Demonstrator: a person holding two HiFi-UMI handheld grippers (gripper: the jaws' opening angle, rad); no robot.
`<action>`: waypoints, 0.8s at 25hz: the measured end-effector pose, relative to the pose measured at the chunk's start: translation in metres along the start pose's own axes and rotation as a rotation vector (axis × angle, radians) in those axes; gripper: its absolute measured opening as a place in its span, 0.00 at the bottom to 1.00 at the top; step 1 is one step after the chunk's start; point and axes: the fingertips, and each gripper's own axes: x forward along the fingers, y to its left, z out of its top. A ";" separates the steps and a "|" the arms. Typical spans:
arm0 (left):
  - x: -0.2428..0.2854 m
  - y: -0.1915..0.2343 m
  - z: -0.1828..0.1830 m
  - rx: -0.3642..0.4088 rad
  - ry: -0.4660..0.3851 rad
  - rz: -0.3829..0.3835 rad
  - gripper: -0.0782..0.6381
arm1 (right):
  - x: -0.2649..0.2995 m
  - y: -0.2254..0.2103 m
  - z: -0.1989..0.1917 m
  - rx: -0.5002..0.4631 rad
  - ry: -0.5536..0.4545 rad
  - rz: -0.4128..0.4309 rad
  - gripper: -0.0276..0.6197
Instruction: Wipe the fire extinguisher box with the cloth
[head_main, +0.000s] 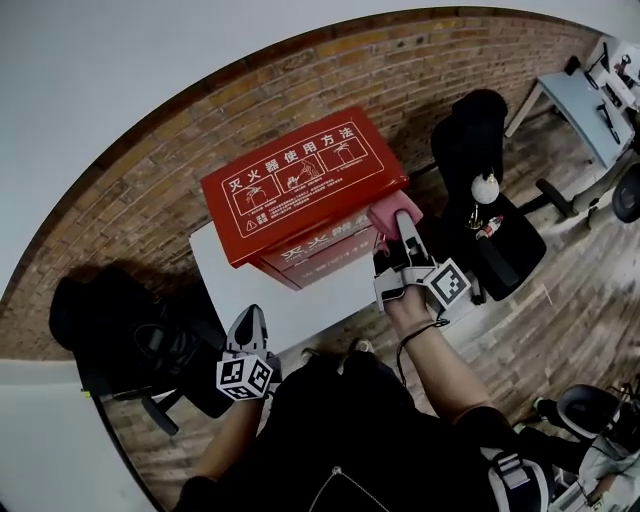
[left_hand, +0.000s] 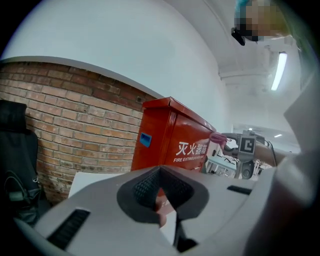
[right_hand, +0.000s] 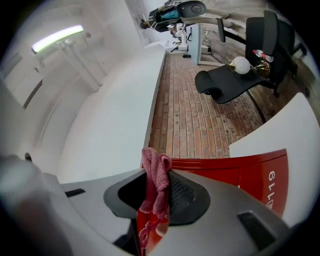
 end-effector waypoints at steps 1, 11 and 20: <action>0.001 0.000 -0.001 0.005 0.003 -0.010 0.14 | 0.001 0.001 0.000 0.026 -0.019 0.007 0.22; 0.002 0.019 0.002 0.012 0.002 -0.067 0.14 | 0.002 0.008 -0.011 0.160 -0.132 0.015 0.22; 0.008 0.025 0.020 -0.002 -0.036 -0.090 0.14 | 0.003 0.004 -0.013 0.186 -0.173 0.014 0.22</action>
